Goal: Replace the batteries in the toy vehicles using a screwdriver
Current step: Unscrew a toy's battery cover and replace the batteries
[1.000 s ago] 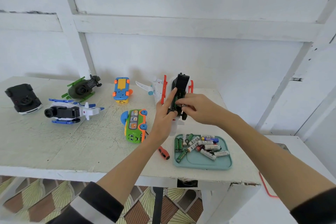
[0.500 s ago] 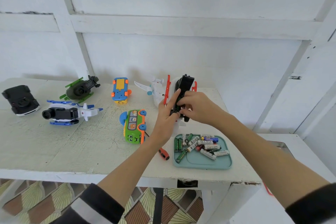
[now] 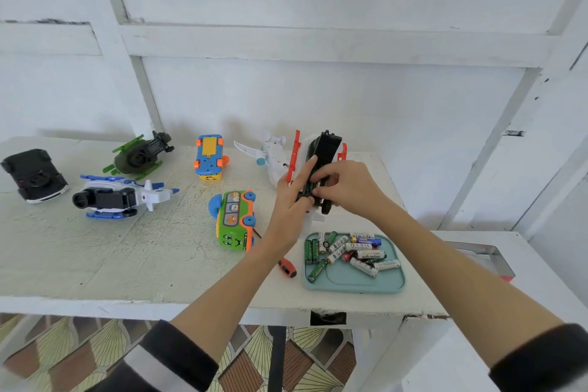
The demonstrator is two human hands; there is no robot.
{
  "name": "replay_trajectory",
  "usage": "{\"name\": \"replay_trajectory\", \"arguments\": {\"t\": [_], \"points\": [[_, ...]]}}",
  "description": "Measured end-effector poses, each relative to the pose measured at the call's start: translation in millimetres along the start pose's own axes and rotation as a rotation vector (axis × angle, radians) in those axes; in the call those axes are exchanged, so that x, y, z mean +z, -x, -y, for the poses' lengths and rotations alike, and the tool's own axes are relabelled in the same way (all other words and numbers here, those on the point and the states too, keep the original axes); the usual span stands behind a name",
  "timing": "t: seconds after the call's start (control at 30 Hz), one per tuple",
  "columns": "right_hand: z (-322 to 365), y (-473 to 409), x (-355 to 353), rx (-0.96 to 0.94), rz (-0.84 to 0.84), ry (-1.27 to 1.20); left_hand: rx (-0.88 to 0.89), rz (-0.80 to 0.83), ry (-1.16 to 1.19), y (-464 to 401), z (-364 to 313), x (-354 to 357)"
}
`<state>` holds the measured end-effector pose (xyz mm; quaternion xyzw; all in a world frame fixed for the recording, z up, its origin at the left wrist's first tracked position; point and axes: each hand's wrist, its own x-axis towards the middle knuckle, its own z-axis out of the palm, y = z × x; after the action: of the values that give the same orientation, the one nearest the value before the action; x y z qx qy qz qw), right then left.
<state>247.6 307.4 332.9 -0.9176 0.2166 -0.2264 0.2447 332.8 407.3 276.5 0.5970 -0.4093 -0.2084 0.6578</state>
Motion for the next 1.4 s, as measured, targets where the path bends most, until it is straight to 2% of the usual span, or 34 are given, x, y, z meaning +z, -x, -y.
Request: {"name": "replay_trajectory", "arguments": {"t": [0.13,0.3,0.37,0.47,0.5,0.57,0.63,0.73,0.8,1.0,1.07,1.17,1.3,1.4], "points": [[-3,1,4,-0.003,0.009,-0.031,0.014,-0.029,0.021,3,-2,2],[-10,7,-1,0.003,0.112,-0.161,0.016,-0.028,-0.033,1,5,-3],[-14,16,-2,-0.015,0.038,-0.191,0.013,-0.04,-0.043,2,8,-5],[-25,38,2,-0.053,-0.231,-0.161,0.003,-0.089,-0.021,5,10,-11],[-29,46,6,-0.045,-0.252,-0.171,0.003,-0.107,-0.014,5,10,-13],[-35,60,19,-0.017,-0.132,-0.168,0.0,-0.131,0.002,5,10,-15],[-39,71,35,-0.027,0.093,-0.106,0.0,-0.143,0.005,4,9,-15],[-44,79,56,-0.131,0.373,0.086,-0.001,-0.138,0.004,5,6,-16],[-44,79,62,-0.183,0.447,0.167,-0.007,-0.131,0.009,6,7,-16],[-44,78,70,-0.261,0.526,0.368,-0.014,-0.134,0.003,7,6,-16],[-44,78,70,-0.23,0.504,0.331,-0.017,-0.139,0.007,8,5,-17],[-37,75,61,-0.109,0.399,0.148,-0.021,-0.139,0.004,8,6,-17],[-29,64,42,-0.007,0.096,-0.016,-0.028,-0.15,0.005,8,4,-19],[-16,48,25,-0.007,-0.144,-0.122,-0.023,-0.137,0.008,10,2,-19]]}}
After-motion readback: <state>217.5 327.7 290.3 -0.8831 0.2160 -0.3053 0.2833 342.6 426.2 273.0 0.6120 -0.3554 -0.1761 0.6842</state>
